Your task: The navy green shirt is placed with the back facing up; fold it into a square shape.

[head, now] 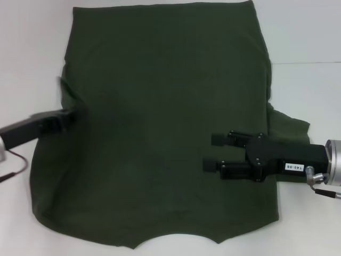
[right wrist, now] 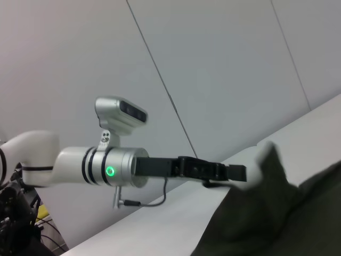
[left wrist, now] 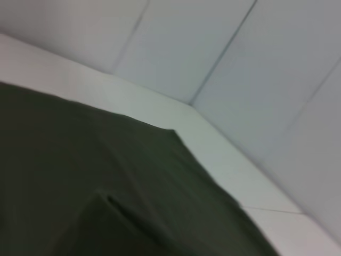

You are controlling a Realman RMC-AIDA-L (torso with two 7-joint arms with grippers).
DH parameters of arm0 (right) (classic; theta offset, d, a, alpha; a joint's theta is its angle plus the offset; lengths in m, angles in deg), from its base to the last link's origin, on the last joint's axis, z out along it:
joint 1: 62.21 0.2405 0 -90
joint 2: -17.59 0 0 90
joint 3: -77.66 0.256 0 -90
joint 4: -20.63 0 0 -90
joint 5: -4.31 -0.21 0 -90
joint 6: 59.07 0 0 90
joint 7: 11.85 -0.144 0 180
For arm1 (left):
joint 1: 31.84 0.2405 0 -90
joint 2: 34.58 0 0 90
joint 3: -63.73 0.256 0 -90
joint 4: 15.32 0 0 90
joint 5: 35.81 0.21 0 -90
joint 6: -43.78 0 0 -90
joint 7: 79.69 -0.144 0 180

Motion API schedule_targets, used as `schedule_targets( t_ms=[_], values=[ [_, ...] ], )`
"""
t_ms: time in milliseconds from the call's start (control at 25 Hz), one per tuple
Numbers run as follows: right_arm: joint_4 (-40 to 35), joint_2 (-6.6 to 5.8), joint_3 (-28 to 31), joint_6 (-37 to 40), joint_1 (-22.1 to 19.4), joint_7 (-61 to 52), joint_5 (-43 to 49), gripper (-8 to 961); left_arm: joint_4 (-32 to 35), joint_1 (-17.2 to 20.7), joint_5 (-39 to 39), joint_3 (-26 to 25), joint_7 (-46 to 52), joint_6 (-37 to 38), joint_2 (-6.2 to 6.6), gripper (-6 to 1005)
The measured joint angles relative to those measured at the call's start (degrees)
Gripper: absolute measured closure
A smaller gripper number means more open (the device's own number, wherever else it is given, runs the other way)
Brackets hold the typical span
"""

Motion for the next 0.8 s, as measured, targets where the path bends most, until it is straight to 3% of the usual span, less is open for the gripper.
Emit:
schedule_targets(
  t_ms=[200, 320, 800],
  values=[
    [0.00, 0.00, -0.11, 0.04, 0.04, 0.01, -0.02, 140, -7.21, -0.89, -3.49, 0.47, -0.78, 0.98, -0.01, 886],
    [0.00, 0.00, 0.12, 0.30, 0.01, 0.01, -0.02, 141, -10.02, -0.98, -5.49, 0.47, -1.92, 1.89, -0.04, 799],
    [-0.35, -0.17, 0.98, 0.49, -0.01, -0.21, -0.10, 149, -6.25, 3.27, -4.53, 0.23, -8.65, 2.65, 0.00, 423]
  ],
)
